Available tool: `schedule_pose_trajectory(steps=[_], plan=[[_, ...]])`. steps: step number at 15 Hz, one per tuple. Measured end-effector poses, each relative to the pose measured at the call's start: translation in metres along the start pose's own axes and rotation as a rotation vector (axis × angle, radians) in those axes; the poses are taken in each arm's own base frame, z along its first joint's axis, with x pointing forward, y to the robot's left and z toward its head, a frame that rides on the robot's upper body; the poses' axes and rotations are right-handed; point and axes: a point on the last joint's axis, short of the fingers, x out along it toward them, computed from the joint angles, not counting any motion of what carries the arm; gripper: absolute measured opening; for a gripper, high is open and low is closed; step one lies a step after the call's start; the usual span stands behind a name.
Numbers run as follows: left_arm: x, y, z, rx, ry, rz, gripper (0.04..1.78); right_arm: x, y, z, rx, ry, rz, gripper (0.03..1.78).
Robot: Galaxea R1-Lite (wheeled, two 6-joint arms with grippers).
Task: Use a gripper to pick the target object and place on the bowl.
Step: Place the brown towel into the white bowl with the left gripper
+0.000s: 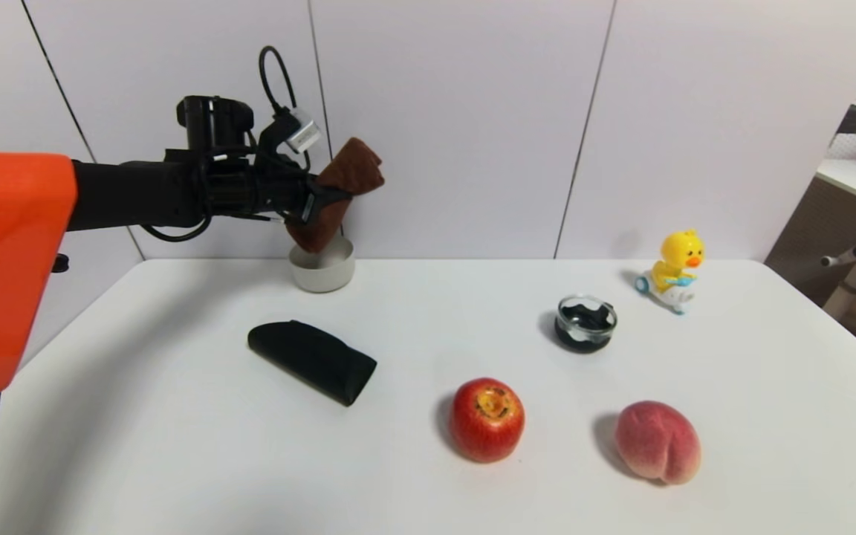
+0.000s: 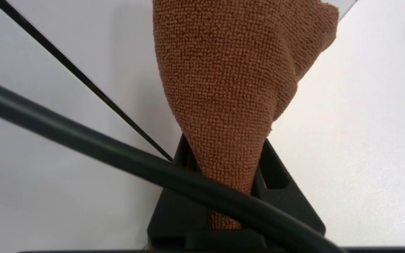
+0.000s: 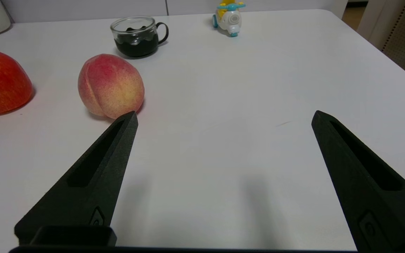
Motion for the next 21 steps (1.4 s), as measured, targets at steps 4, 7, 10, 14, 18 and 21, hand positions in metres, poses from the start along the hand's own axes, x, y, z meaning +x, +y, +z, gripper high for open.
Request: schedule_pose_trajectory(steps=[4,7,10,14,18,21], plan=[[0.01,0.003,-0.028,-0.034,0.031,-0.035,0.35,0.0,0.0,0.0,0.0,0.0,0.0,1.71],[0.014,0.009,-0.037,-0.021,0.006,-0.022,0.35,0.0,0.0,0.0,0.0,0.0,0.0,1.71],[0.018,0.009,-0.043,-0.022,0.006,-0.025,0.65,0.0,0.0,0.0,0.0,0.0,0.001,1.71],[0.021,0.01,-0.045,-0.013,-0.008,-0.016,1.07,0.0,0.0,0.0,0.0,0.0,0.0,1.71],[0.022,0.014,-0.043,-0.001,-0.03,-0.001,1.33,0.0,0.0,0.0,0.0,0.0,0.0,1.71],[0.022,0.014,-0.038,0.012,-0.047,0.004,1.45,0.0,0.0,0.0,0.0,0.0,0.0,1.71]])
